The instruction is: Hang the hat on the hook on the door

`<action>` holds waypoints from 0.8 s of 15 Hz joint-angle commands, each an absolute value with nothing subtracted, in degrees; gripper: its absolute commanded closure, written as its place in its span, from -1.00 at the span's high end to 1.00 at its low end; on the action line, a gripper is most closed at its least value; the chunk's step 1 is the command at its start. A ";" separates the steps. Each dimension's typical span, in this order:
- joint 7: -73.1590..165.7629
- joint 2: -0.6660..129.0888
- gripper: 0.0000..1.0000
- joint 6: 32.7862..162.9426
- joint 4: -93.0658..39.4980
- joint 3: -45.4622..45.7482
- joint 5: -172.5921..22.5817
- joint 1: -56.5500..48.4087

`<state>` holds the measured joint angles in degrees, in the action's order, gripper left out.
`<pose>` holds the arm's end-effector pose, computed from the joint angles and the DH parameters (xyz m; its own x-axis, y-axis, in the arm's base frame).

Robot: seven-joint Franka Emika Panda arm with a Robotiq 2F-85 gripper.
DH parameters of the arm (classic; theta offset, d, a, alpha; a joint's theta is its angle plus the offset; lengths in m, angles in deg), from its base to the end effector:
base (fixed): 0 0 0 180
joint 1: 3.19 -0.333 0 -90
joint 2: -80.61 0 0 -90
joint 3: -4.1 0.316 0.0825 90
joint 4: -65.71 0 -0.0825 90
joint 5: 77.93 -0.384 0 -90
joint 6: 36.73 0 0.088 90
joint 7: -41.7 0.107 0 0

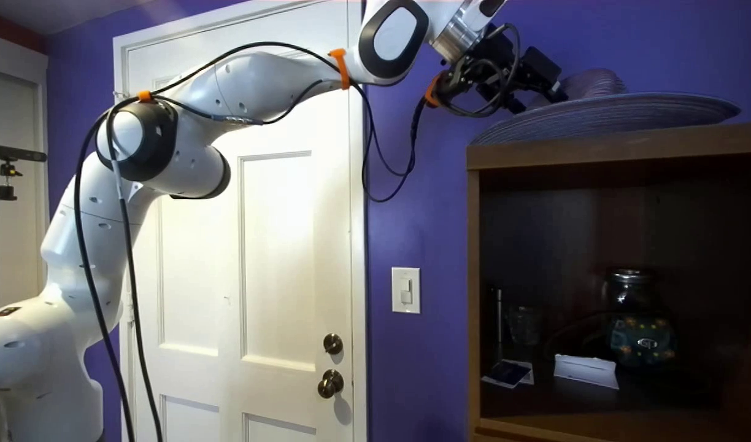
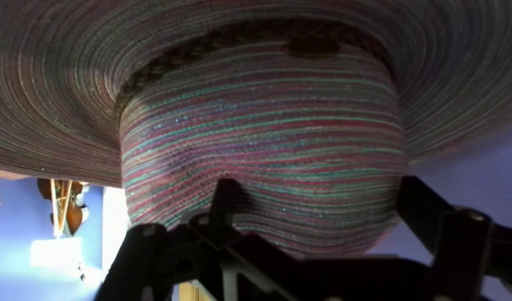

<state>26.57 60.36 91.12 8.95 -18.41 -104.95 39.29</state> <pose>0.3626 -0.5671 0.7825 0.3200 -0.4859 0.8134 -0.7360 -0.6681 -0.1096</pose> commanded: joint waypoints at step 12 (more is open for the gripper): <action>26.69 64.22 -0.91 84.89 6.53 -18.00 -105.06 37.39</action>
<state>26.36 60.81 89.12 8.92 -18.38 -104.64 37.74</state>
